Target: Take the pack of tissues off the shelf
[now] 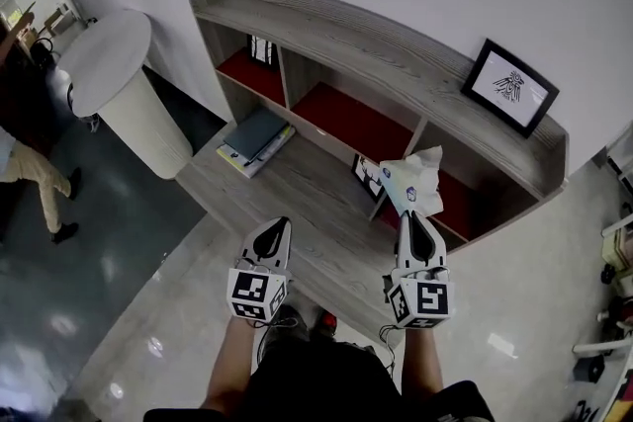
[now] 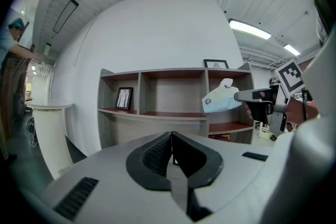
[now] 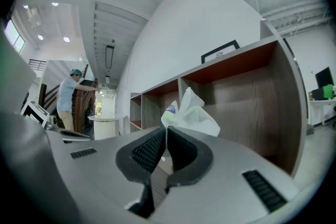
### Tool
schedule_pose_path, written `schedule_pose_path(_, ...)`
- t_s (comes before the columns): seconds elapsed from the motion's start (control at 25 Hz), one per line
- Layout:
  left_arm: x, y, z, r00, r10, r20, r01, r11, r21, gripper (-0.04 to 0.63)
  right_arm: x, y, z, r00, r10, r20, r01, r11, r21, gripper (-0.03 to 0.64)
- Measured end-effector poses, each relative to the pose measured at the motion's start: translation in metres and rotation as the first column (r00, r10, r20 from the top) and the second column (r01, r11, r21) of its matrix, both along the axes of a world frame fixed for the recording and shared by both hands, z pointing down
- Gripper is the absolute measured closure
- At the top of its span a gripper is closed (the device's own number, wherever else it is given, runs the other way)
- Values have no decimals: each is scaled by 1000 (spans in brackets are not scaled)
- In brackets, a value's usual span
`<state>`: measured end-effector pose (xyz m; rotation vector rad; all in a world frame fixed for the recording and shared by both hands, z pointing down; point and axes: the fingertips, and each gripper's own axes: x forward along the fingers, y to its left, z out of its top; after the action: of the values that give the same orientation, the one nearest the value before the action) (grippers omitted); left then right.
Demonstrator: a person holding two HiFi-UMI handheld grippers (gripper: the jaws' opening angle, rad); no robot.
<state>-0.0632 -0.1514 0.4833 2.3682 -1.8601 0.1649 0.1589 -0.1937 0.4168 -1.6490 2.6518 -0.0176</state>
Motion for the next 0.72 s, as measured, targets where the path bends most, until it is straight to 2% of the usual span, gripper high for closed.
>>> schedule_pose_path(0.12, -21, 7, 3, 999, -44, -6, 44, 999, -7, 588, -23, 1, 0, 999, -41, -5, 41, 999, 5, 583)
schedule_pose_path(0.28, -40, 8, 3, 998, -65, -5, 65, 998, -10, 588, -43, 1, 2, 999, -43, -13, 43, 999, 10, 583)
schedule_pose_path(0.72, -62, -3, 5, 1000, -23, -17, 22, 1000, -13, 588, -64, 5, -5, 1000, 14, 0, -14, 1000, 22, 583)
